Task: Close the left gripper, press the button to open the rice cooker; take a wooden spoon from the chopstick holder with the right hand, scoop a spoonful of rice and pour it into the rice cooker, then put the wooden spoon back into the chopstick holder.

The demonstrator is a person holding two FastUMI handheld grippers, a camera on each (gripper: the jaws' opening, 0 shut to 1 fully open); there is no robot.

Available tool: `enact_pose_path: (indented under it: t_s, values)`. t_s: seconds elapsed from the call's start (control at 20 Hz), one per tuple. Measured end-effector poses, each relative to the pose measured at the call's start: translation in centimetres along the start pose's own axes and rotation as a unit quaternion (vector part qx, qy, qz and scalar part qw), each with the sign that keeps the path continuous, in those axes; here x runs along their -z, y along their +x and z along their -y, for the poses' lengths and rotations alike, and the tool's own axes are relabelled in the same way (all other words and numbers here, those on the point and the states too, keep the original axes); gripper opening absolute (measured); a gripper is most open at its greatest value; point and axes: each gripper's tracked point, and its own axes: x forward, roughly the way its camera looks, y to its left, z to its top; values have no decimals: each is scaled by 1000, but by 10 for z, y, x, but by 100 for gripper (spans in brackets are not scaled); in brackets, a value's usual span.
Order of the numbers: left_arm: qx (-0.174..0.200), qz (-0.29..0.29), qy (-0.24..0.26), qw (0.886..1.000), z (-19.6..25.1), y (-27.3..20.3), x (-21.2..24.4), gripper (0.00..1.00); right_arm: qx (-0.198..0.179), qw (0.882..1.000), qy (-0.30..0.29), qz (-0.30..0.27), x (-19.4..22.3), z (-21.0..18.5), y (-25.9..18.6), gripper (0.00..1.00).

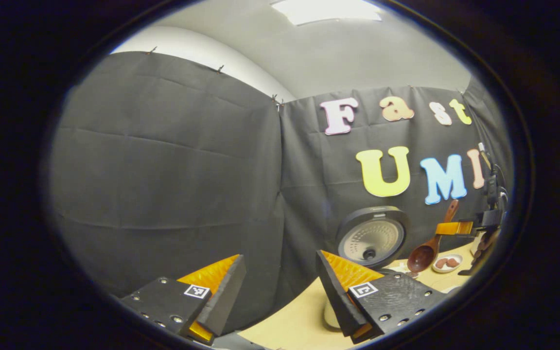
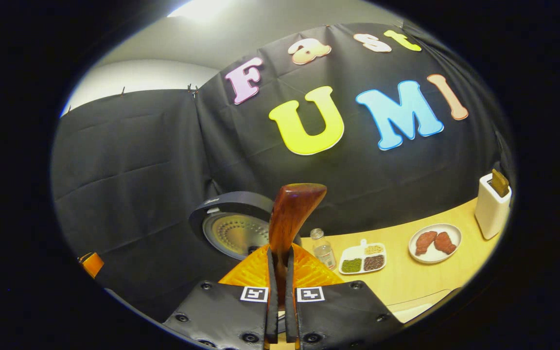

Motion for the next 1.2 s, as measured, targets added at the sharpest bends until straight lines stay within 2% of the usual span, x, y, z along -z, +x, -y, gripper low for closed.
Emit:
enact_pose_path:
  t_s: [0.1,0.15,0.2,0.55,1.0,1.1,1.2]
  values:
    - [11,4,-5,1000,14,-1,-6,88,17,1000,8,6,-9,21,-13,7]
    - [17,6,-7,1000,21,-2,-6,88,27,1000,9,10,-14,34,-21,4]
    - [22,6,-11,1000,28,-1,-6,88,38,999,10,15,-18,46,-28,7]
    - [54,8,-24,998,70,-6,-11,88,107,994,13,33,-41,119,-76,7]
    - [76,26,-24,996,105,-14,-34,87,178,983,-5,43,-50,199,-138,8]
    - [82,29,-23,996,113,-16,-39,87,194,980,-5,43,-49,215,-152,4]
    - [88,31,-21,995,121,-17,-42,87,209,977,0,42,-49,230,-166,7]
